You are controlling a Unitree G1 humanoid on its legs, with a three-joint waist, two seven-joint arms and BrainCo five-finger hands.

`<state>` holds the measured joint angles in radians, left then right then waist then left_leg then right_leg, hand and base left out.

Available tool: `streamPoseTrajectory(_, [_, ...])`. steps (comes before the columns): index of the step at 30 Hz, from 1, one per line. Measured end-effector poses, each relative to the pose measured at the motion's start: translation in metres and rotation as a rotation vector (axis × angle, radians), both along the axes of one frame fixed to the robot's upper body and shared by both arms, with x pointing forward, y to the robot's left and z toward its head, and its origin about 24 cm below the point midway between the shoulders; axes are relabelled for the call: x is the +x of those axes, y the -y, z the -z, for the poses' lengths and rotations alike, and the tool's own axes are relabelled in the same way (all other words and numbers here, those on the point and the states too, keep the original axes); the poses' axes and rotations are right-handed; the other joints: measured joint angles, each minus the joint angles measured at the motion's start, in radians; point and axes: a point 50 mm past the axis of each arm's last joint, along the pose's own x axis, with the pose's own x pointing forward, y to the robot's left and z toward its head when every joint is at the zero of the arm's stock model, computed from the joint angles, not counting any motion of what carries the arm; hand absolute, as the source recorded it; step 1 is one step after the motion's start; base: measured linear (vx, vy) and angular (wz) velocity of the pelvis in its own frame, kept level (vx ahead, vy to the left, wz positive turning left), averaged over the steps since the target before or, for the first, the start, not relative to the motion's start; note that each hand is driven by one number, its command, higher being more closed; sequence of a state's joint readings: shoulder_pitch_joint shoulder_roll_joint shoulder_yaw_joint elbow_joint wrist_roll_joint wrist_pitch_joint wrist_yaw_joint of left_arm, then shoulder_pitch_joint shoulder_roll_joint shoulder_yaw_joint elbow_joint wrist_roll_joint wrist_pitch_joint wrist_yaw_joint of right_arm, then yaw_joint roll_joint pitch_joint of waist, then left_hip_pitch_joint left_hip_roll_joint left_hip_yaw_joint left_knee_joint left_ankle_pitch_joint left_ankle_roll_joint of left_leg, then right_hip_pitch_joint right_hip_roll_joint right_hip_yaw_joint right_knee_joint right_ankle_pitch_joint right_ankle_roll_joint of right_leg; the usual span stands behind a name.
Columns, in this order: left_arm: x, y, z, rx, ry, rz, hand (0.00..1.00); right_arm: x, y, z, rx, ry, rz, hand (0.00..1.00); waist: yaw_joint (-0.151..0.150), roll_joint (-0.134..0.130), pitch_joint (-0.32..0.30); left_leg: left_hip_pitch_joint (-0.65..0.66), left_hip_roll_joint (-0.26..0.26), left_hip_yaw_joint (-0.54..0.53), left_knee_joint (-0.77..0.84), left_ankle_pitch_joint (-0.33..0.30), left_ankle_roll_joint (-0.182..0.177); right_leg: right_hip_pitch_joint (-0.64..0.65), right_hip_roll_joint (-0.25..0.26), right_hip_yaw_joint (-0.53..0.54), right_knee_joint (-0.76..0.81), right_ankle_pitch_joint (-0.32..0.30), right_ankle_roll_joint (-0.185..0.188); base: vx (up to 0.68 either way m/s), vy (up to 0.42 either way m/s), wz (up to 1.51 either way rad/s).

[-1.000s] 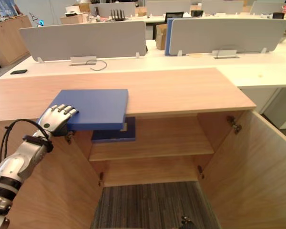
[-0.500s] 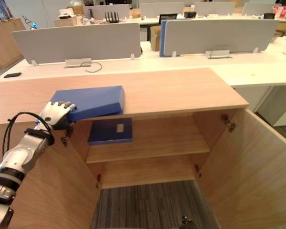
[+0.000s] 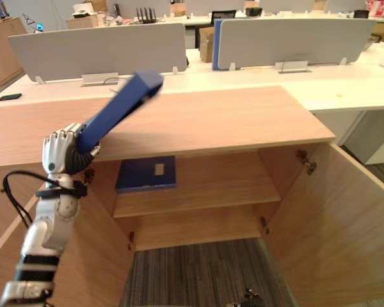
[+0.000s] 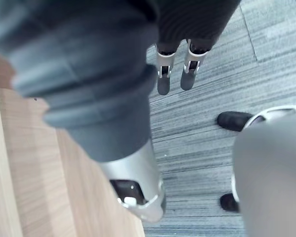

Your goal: Walk over to the cabinet, pick up the folder, carry it to the office cabinet, place the folder inside the office cabinet, then close the office cabinet door

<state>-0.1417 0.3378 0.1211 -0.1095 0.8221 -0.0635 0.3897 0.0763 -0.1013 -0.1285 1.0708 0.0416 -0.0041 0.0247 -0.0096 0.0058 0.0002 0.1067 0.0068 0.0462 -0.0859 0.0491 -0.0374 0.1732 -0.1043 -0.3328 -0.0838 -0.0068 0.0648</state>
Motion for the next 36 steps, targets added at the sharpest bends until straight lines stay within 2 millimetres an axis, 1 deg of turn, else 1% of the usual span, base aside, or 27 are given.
streamPoseTrajectory(1, [-0.009, 0.005, 0.001, -0.098, 0.032, 0.024, 1.00, 0.008, -0.003, -0.003, 0.015, 0.044, 0.038, 0.00, 0.003, 0.000, 0.000, -0.004, 0.001, 0.002, 0.000, 0.000, 0.000, -0.001, 0.001, 0.009, 0.000, 0.000, 0.000, -0.01, 0.010, -0.03])
streamPoseTrajectory(2, [-0.013, 0.007, 0.003, -0.155, 0.045, 0.038, 1.00, 0.013, -0.004, -0.005, 0.024, 0.072, 0.057, 0.00, 0.003, 0.000, 0.000, -0.003, 0.001, 0.003, 0.000, 0.000, 0.000, -0.001, 0.001, 0.010, 0.000, 0.000, -0.001, -0.01, 0.012, -0.06])
streamPoseTrajectory(3, [-0.021, 0.009, 0.007, -0.246, 0.060, 0.050, 1.00, 0.024, -0.008, -0.012, 0.034, 0.146, 0.073, 0.00, 0.003, 0.000, 0.000, -0.003, 0.001, 0.005, 0.000, 0.000, 0.000, -0.001, 0.001, 0.012, 0.000, 0.001, -0.001, -0.02, 0.010, -0.08])
streamPoseTrajectory(4, [-0.030, 0.008, 0.011, -0.382, 0.072, 0.083, 1.00, 0.044, -0.013, -0.026, 0.023, 0.258, 0.045, 0.00, 0.000, 0.000, 0.000, -0.001, 0.002, 0.011, 0.000, 0.000, 0.000, -0.002, 0.002, 0.017, 0.001, 0.001, -0.002, -0.03, 0.013, -0.10])
streamPoseTrajectory(5, [-0.033, 0.008, 0.013, -0.427, 0.075, 0.093, 1.00, 0.052, -0.015, -0.033, 0.022, 0.305, 0.037, 0.00, 0.000, 0.000, 0.000, 0.000, 0.003, 0.015, 0.000, 0.000, 0.000, -0.003, 0.002, 0.020, 0.001, 0.001, -0.002, -0.03, 0.017, -0.13])
streamPoseTrajectory(6, [-0.038, 0.007, 0.015, -0.503, 0.079, 0.111, 1.00, 0.065, -0.018, -0.044, 0.022, 0.380, 0.026, 0.00, 0.000, 0.000, 0.000, 0.001, 0.003, 0.020, 0.000, -0.001, 0.000, -0.005, 0.002, 0.026, 0.002, 0.002, -0.003, -0.03, 0.016, -0.14])
streamPoseTrajectory(7, [-0.044, 0.003, 0.017, -0.599, 0.088, 0.129, 1.00, 0.080, -0.022, -0.060, 0.020, 0.476, 0.003, 0.00, 0.002, 0.000, 0.000, 0.001, 0.005, 0.025, 0.000, -0.001, 0.001, -0.009, 0.003, 0.032, 0.003, 0.003, -0.004, -0.03, 0.014, -0.13])
streamPoseTrajectory(8, [-0.047, 0.002, 0.019, -0.637, 0.094, 0.133, 1.00, 0.086, -0.023, -0.068, 0.020, 0.521, -0.004, 0.00, 0.002, -0.001, 0.000, 0.001, 0.005, 0.027, 0.000, -0.001, 0.001, -0.010, 0.004, 0.034, 0.004, 0.003, -0.004, -0.04, 0.013, -0.10])
streamPoseTrajectory(10, [-0.057, -0.006, 0.024, -0.822, 0.121, 0.166, 1.00, 0.105, -0.029, -0.099, 0.028, 0.689, -0.011, 0.00, 0.002, -0.001, 0.000, 0.002, 0.006, 0.029, 0.000, -0.002, 0.002, -0.011, 0.004, 0.036, 0.005, 0.003, -0.004, -0.04, 0.012, -0.04])
streamPoseTrajectory(12, [-0.064, -0.009, 0.026, -0.898, 0.137, 0.184, 1.00, 0.113, -0.031, -0.118, 0.030, 0.784, -0.015, 0.00, 0.002, -0.002, 0.001, 0.002, 0.006, 0.030, 0.000, -0.004, 0.002, -0.011, 0.004, 0.037, 0.005, 0.003, -0.004, 0.00, 0.000, 0.00])
streamPoseTrajectory(13, [-0.068, -0.010, 0.027, -0.934, 0.144, 0.195, 1.00, 0.118, -0.034, -0.132, 0.053, 0.858, -0.019, 0.00, 0.003, -0.004, 0.003, 0.002, 0.006, 0.031, 0.000, -0.004, 0.003, -0.011, 0.004, 0.038, 0.004, 0.003, -0.004, 0.00, 0.000, 0.00])
streamPoseTrajectory(14, [-0.071, -0.011, 0.028, -0.959, 0.148, 0.205, 1.00, 0.123, -0.038, -0.146, 0.078, 0.933, -0.035, 0.00, 0.005, -0.005, 0.003, 0.002, 0.007, 0.031, 0.000, -0.005, 0.003, -0.011, 0.004, 0.038, 0.004, 0.003, -0.004, 0.00, 0.000, 0.00])
streamPoseTrajectory(16, [-0.072, -0.012, 0.029, -0.982, 0.151, 0.215, 1.00, 0.128, -0.043, -0.164, 0.103, 1.020, -0.053, 0.00, 0.009, -0.005, 0.004, 0.002, 0.007, 0.031, 0.000, -0.005, 0.002, -0.012, 0.005, 0.038, 0.004, 0.002, -0.004, 0.00, 0.000, 0.00])
streamPoseTrajectory(19, [-0.072, -0.012, 0.028, -1.007, 0.160, 0.235, 1.00, 0.141, -0.062, -0.195, 0.221, 1.178, -0.101, 0.00, 0.012, -0.006, 0.005, 0.002, 0.007, 0.031, 0.000, -0.006, 0.002, -0.013, 0.005, 0.038, 0.004, 0.002, -0.004, 0.00, 0.000, 0.00])
streamPoseTrajectory(20, [-0.072, -0.012, 0.028, -1.011, 0.160, 0.241, 1.00, 0.144, -0.066, -0.201, 0.243, 1.202, -0.115, 0.00, 0.012, -0.006, 0.005, 0.002, 0.007, 0.031, 0.000, -0.006, 0.002, -0.012, 0.005, 0.038, 0.004, 0.002, -0.004, 0.00, 0.000, 0.00])
streamPoseTrajectory(22, [-0.072, -0.011, 0.028, -1.022, 0.159, 0.258, 1.00, 0.157, -0.083, -0.222, 0.333, 1.289, -0.174, 0.00, 0.013, -0.009, 0.007, 0.002, 0.007, 0.031, 0.001, -0.006, 0.002, -0.012, 0.005, 0.039, 0.005, 0.002, -0.004, 0.00, 0.000, 0.00])
streamPoseTrajectory(23, [-0.071, -0.010, 0.028, -1.024, 0.159, 0.263, 1.00, 0.160, -0.086, -0.227, 0.355, 1.310, -0.186, 0.00, 0.013, -0.010, 0.008, 0.003, 0.007, 0.031, 0.001, -0.006, 0.002, -0.012, 0.005, 0.039, 0.006, 0.002, -0.004, 0.00, 0.000, 0.00])
streamPoseTrajectory(25, [-0.070, -0.007, 0.028, -1.027, 0.153, 0.276, 1.00, 0.170, -0.099, -0.246, 0.431, 1.374, -0.248, 0.00, 0.020, -0.014, 0.010, 0.003, 0.007, 0.030, 0.001, -0.006, 0.002, -0.013, 0.005, 0.038, 0.008, 0.002, -0.003, 0.00, 0.000, 0.00])
streamPoseTrajectory(26, [-0.070, -0.007, 0.028, -1.028, 0.151, 0.278, 1.00, 0.172, -0.101, -0.249, 0.446, 1.385, -0.259, 0.00, 0.021, -0.015, 0.011, 0.003, 0.007, 0.030, 0.001, -0.006, 0.002, -0.013, 0.004, 0.038, 0.009, 0.002, -0.003, 0.00, 0.000, 0.00])
streamPoseTrajectory(28, [-0.069, -0.005, 0.028, -1.030, 0.145, 0.286, 1.00, 0.176, -0.110, -0.260, 0.551, 1.407, -0.288, 0.00, 0.026, -0.016, 0.011, 0.005, 0.006, 0.029, 0.001, -0.006, 0.003, -0.014, 0.002, 0.037, 0.018, -0.003, -0.002, 0.00, 0.000, 0.00])
streamPoseTrajectory(31, [-0.068, -0.003, 0.029, -1.032, 0.140, 0.293, 1.00, 0.178, -0.120, -0.268, 0.685, 1.406, -0.334, 0.00, 0.028, -0.018, 0.013, 0.012, 0.004, 0.027, 0.001, -0.007, 0.004, -0.013, -0.001, 0.037, 0.032, -0.010, -0.001, 0.00, 0.000, 0.00])
streamPoseTrajectory(34, [-0.065, -0.001, 0.029, -1.032, 0.130, 0.309, 1.00, 0.182, -0.128, -0.277, 0.782, 1.384, -0.396, 0.00, 0.030, -0.022, 0.015, 0.013, 0.004, 0.027, 0.001, -0.006, 0.005, -0.014, -0.002, 0.037, 0.037, -0.011, -0.001, -0.04, 0.010, 0.00])
streamPoseTrajectory(36, [-0.064, 0.002, 0.029, -1.039, 0.119, 0.327, 1.00, 0.184, -0.132, -0.283, 0.815, 1.372, -0.445, 0.00, 0.030, -0.025, 0.016, 0.013, 0.003, 0.027, 0.001, -0.006, 0.006, -0.014, -0.003, 0.037, 0.038, -0.011, -0.001, -0.04, 0.006, 0.00])
